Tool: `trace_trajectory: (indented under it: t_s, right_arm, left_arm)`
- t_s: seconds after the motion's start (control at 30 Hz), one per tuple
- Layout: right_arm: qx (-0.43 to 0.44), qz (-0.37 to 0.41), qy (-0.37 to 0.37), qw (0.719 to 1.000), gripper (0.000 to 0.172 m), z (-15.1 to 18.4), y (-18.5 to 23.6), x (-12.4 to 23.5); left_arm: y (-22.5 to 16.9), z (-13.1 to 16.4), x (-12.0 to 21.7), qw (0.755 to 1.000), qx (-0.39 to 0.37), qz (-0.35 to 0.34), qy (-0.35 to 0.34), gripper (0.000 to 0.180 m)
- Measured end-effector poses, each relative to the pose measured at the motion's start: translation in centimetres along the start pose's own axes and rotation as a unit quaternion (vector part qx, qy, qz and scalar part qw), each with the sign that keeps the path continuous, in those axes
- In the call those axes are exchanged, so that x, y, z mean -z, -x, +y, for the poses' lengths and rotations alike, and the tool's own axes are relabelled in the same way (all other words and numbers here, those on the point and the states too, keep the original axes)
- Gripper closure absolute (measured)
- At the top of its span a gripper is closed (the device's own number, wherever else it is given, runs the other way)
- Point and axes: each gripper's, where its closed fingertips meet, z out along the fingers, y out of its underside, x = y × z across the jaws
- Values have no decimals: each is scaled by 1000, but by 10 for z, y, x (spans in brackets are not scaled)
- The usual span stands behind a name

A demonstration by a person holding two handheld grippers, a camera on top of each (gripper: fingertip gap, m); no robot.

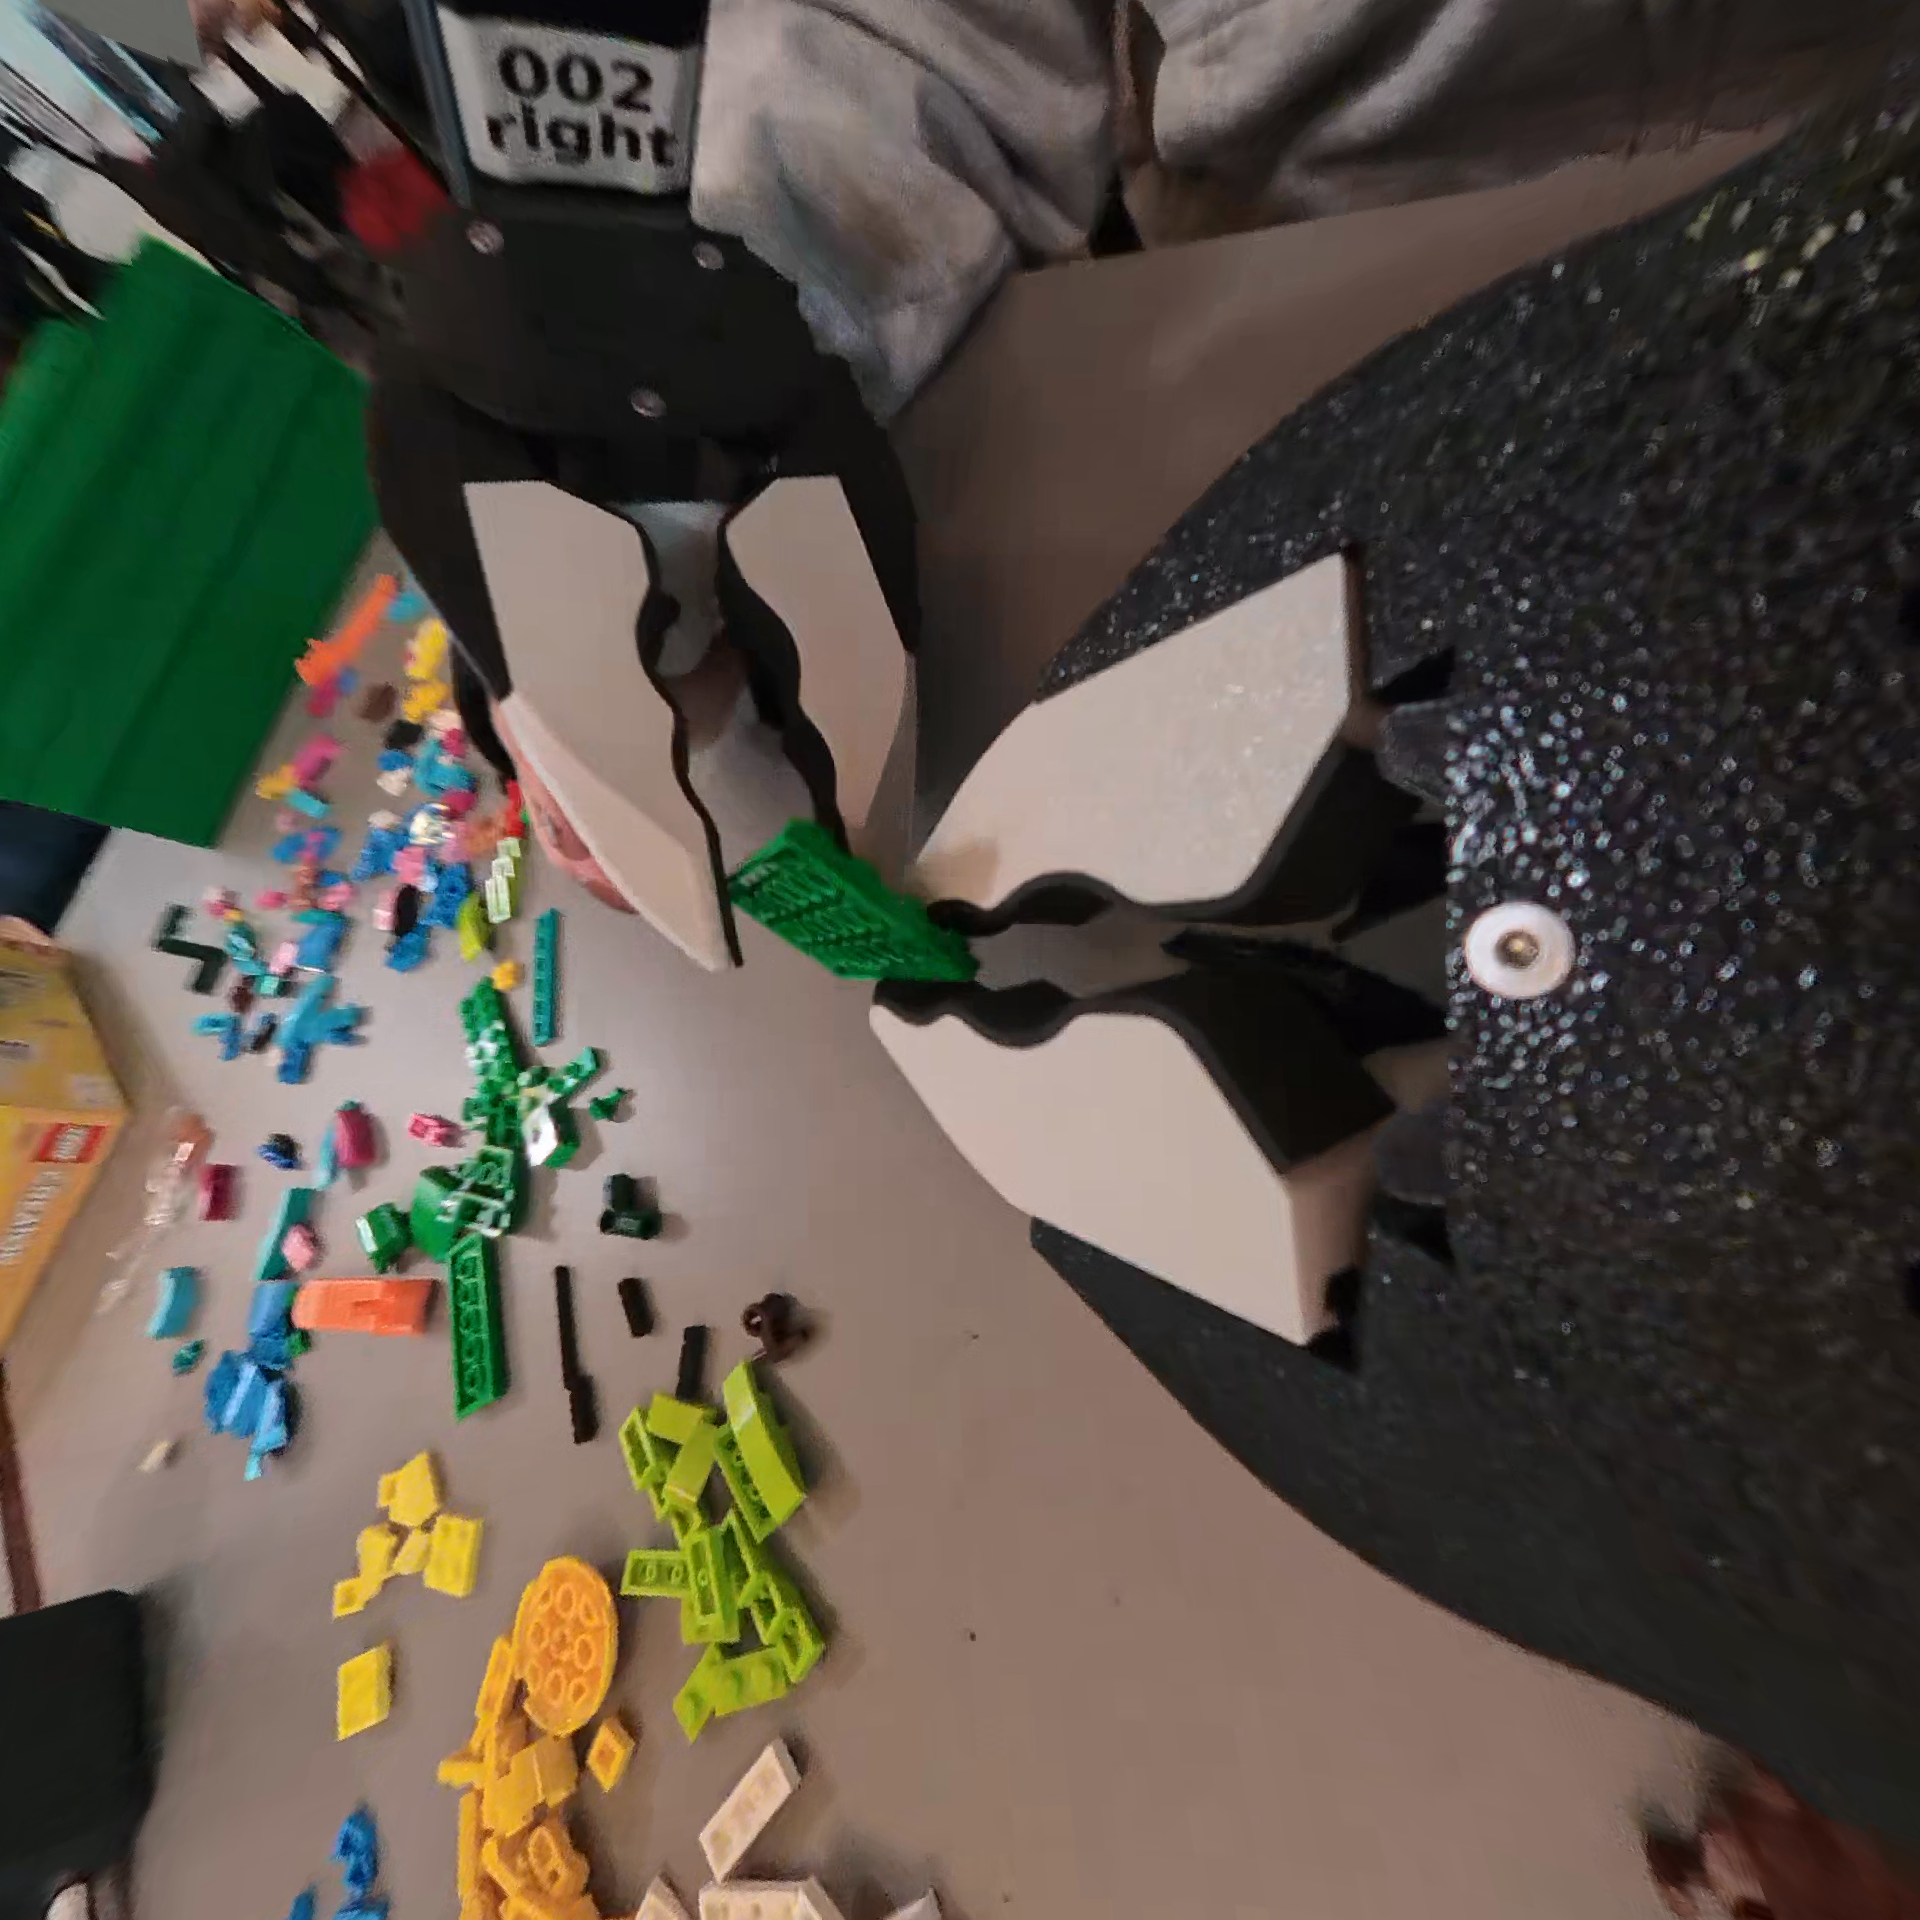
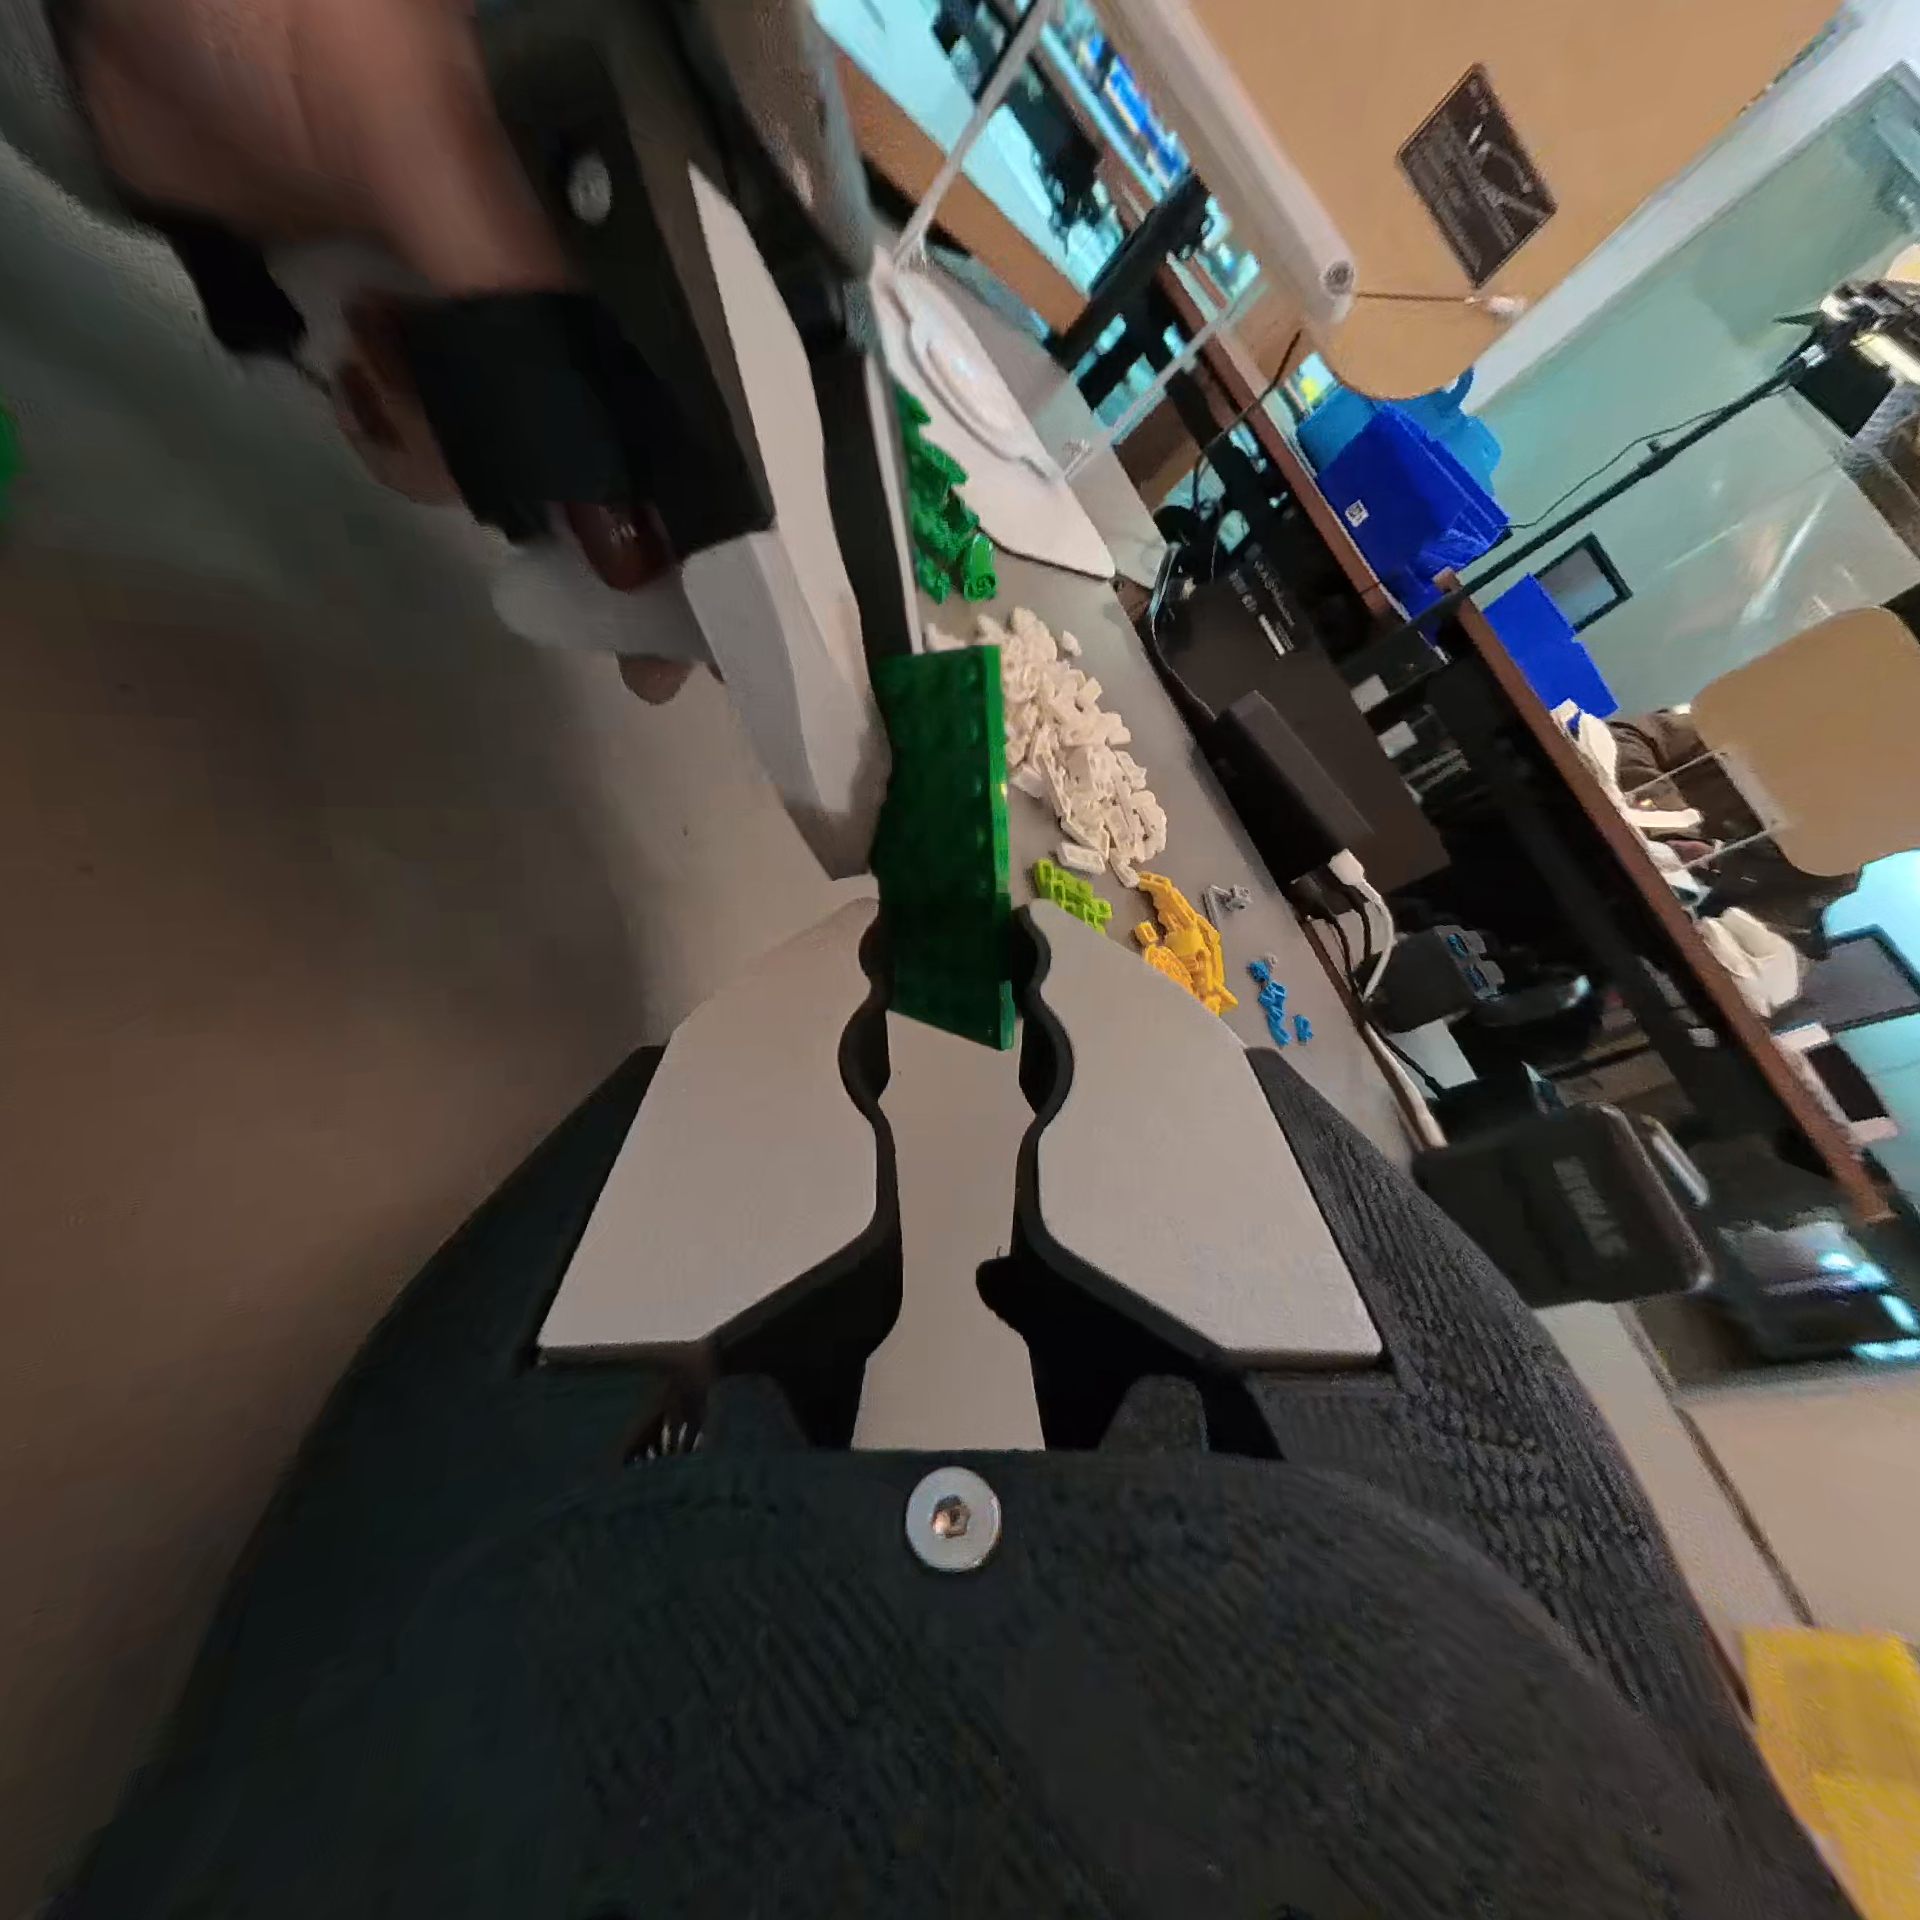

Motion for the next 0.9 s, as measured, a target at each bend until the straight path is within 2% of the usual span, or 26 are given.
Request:
trace_trajectory:
  t_s: [0.1, 0.3, 0.43, 0.57, 0.73, 0.9]
  right_arm:
    - [-6, 3, -10, 1000, 152, -3, -2, 1]
    - [-13, 9, -17, 1000, 149, -5, -3, 1]
    - [35, 23, -15, 999, 146, -6, -1, 1]
    - [76, 29, -11, 997, 149, -5, 3, 0]
    - [-3, -13, -12, 1000, 151, -5, 3, 1]
    - [-31, -37, -4, 999, 151, -2, 7, 2]
  left_arm:
    - [-1, -4, 0, 998, 42, 35, -26, 174]
    - [-2, -3, 1, 989, 123, 83, -29, 175]
    - [-2, 1, 1, 981, 162, 103, -17, 176]
    - [-4, 8, -2, 980, 168, 109, 4, 176]
    - [-7, 8, -1, 980, 158, 123, 6, 177]
    - [-8, 12, -2, 982, 147, 119, 21, 178]
